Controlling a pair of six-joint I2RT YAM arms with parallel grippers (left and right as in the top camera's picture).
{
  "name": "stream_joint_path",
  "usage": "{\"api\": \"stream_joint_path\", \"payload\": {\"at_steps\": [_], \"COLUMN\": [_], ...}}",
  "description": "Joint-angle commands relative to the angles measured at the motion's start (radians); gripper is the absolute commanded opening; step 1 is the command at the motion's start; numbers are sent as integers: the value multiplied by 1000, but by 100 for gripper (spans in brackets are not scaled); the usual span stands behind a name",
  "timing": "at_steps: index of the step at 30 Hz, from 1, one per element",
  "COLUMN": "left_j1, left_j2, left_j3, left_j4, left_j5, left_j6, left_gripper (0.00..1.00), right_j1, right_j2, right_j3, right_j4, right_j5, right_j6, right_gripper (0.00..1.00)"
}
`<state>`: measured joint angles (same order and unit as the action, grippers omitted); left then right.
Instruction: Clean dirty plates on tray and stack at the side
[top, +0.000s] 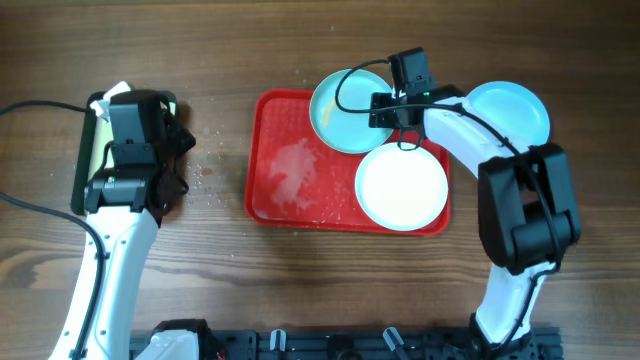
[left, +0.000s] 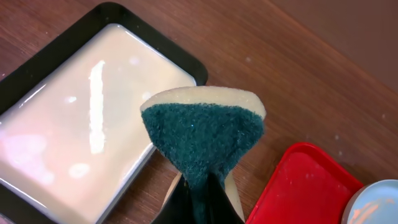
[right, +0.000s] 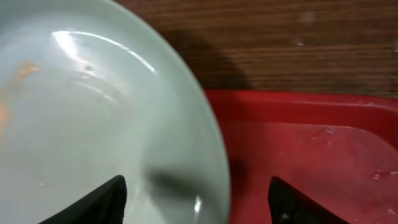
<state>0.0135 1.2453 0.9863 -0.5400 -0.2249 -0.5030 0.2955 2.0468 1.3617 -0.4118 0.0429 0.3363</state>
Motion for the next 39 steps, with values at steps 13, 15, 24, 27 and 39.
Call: {"api": "stream_joint_path", "payload": {"at_steps": [13,15,24,27,39], "left_j1": [-2,-32,-294,-334,-351], "left_j2": [79,157,472,512,665], "left_j3": [-1,-1,-1,-1,0], "left_j4": [98,165,385,415,418], "left_j5": [361,447,475,451,140], "left_j6": [-7,-8,-71,-71,-70], "left_gripper": [4,4,4,4,4], "right_j1": [45,81,150,150,150], "right_j2": [44,44,44,44,44], "right_j3": [-2,-2,-2,-2,-2], "right_j4": [13,4,0,0,7], "right_j5": [-262,-262,-240,-240,-239], "right_j6": [-127,-126,-81,-82,-82], "right_gripper": [4,5,14,12,6]}}
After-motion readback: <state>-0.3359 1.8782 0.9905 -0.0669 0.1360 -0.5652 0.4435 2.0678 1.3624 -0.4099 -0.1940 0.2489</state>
